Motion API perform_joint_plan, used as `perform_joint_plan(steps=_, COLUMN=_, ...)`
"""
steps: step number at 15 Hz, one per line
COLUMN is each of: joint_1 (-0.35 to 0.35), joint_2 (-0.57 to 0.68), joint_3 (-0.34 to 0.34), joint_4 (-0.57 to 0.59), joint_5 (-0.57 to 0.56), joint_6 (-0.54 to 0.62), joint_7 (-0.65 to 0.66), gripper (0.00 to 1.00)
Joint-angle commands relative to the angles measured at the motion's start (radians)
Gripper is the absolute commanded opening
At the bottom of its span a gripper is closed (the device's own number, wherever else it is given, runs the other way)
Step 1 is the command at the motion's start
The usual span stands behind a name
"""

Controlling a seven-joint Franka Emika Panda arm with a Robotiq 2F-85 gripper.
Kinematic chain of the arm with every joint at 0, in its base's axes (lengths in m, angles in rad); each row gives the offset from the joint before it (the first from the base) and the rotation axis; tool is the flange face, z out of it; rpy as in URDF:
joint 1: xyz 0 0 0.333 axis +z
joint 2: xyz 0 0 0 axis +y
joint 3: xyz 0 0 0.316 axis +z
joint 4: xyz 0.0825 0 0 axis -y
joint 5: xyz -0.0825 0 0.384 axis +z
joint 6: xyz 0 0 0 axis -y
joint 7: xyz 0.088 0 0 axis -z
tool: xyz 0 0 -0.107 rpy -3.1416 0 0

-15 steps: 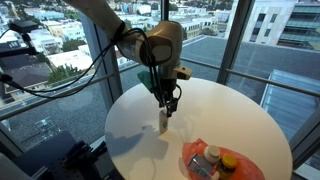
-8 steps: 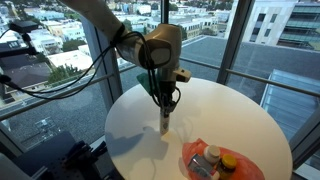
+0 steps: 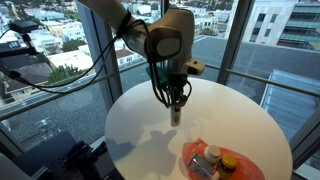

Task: Put the roll on stick in the plastic bag

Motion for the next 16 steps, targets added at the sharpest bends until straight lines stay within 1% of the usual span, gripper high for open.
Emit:
perform_joint_plan(steps=1, joint_1=-0.027, joint_2=-0.037, joint_3=-0.030, joint_4=0.044, joint_5=0.025, joint_6=-0.028, joint_7=0.007, gripper=0.11)
perform_joint_plan(steps=8, joint_1=-0.090, joint_2=-0.040, joint_3=-0.097, joint_4=0.130, joint_5=0.036, joint_6=-0.064, joint_7=0.047, gripper=0.11)
perform_joint_plan(steps=16, joint_1=-0.151, joint_2=-0.026, joint_3=-0.157, joint_4=0.197, joint_5=0.042, joint_6=-0.101, joint_7=0.086, gripper=0.11)
